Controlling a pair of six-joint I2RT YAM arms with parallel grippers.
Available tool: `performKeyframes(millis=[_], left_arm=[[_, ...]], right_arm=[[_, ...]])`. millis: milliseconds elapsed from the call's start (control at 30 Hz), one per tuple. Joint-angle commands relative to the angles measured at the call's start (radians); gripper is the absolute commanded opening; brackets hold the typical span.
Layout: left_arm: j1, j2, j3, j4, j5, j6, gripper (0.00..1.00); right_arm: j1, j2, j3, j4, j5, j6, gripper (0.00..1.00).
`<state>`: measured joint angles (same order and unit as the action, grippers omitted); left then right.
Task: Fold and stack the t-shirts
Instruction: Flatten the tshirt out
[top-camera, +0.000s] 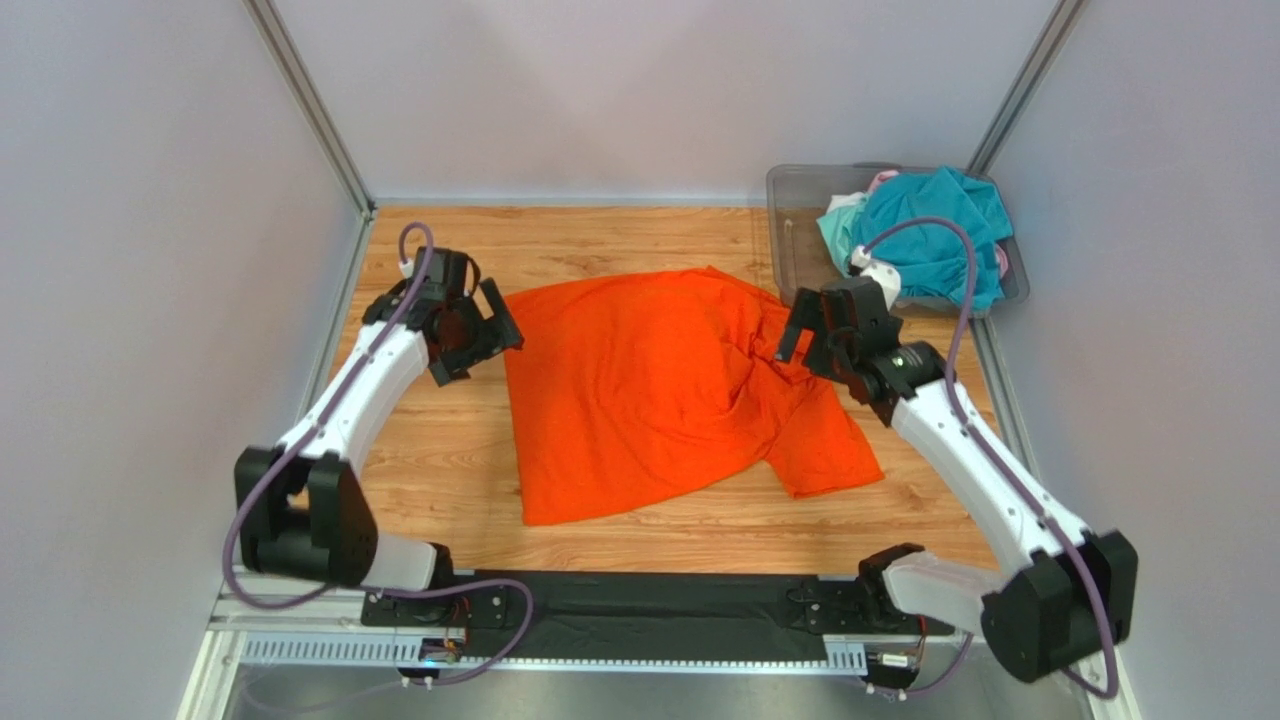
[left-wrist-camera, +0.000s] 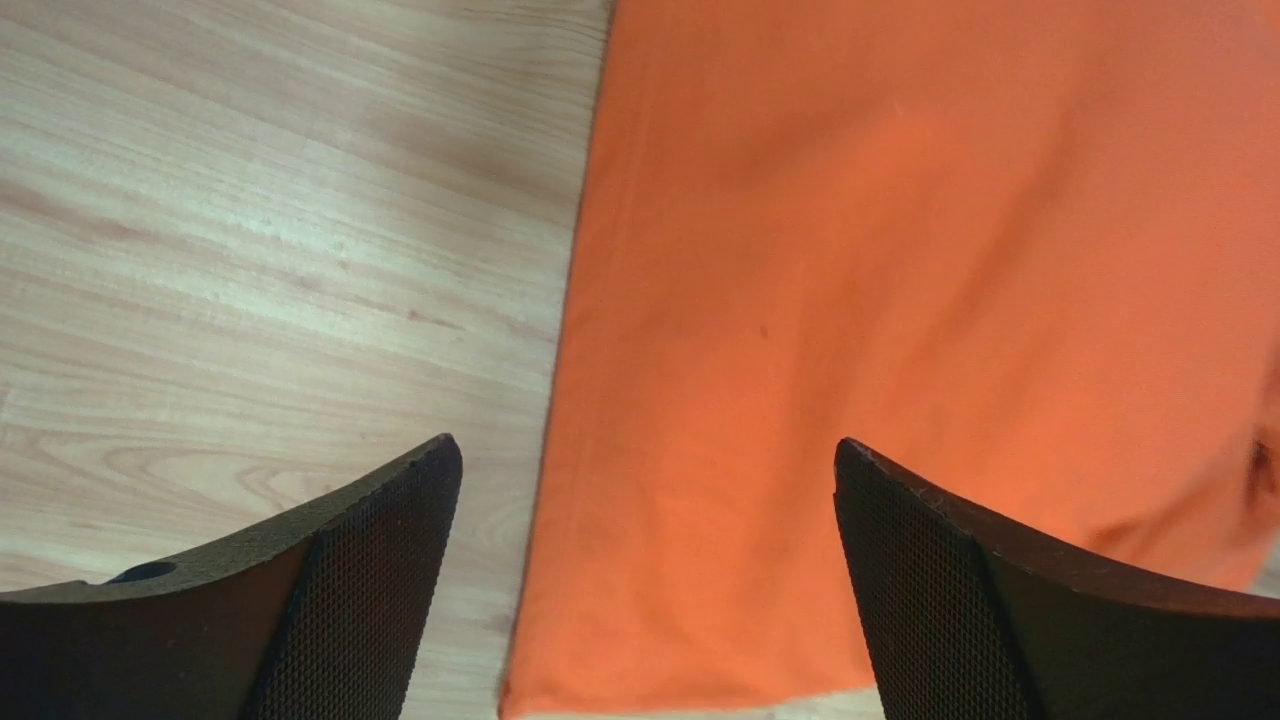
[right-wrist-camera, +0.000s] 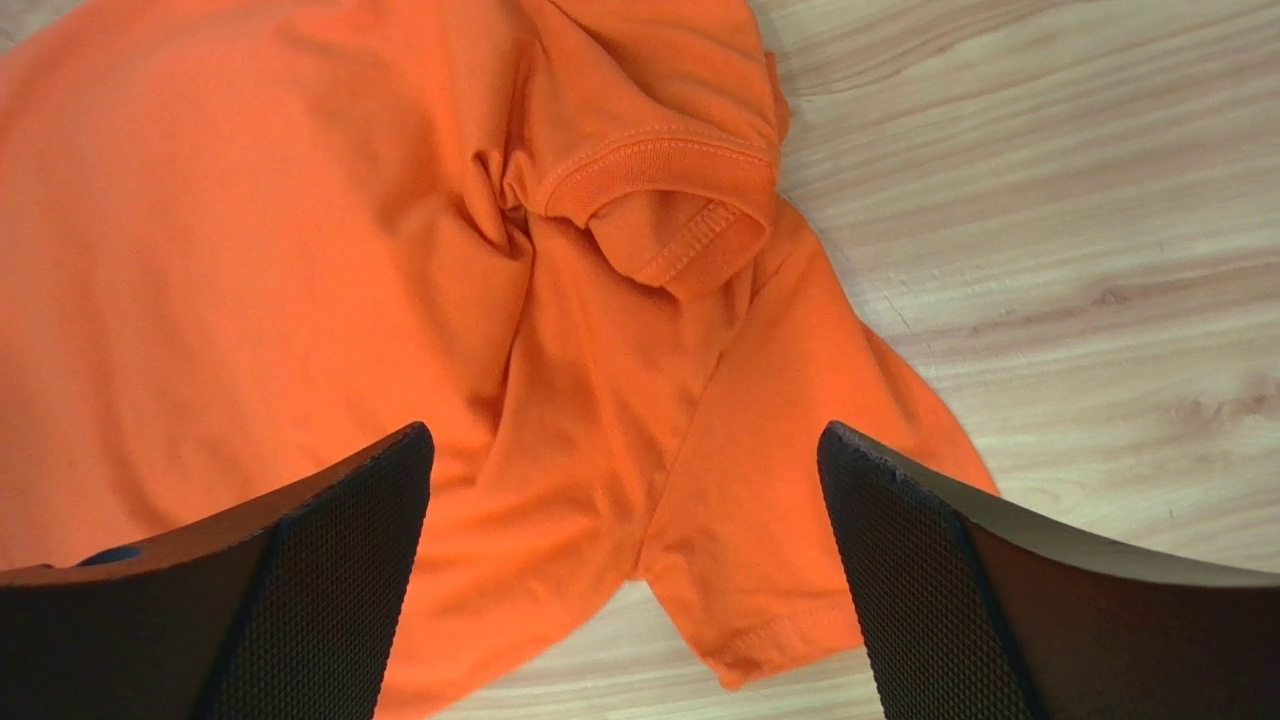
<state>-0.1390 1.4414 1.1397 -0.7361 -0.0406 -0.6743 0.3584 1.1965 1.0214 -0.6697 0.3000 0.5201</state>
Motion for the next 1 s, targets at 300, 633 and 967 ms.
performKeyframes(millis=[300, 633, 967], left_arm=[[-0.299, -0.524, -0.437, 0.018, 0.064, -0.135, 1.00], [-0.508, -0.667, -0.679, -0.009, 0.042, -0.379, 0.97], [-0.508, -0.593, -0.692, -0.002, -0.131, -0.438, 0.59]], right_arm=[[-0.001, -0.541, -0.407, 0.042, -0.036, 0.247, 1.00], [-0.001, -0.684, -0.518, 0.038, -0.065, 0.307, 1.00], [-0.001, -0.684, -0.541, 0.036, -0.102, 0.287, 1.00]])
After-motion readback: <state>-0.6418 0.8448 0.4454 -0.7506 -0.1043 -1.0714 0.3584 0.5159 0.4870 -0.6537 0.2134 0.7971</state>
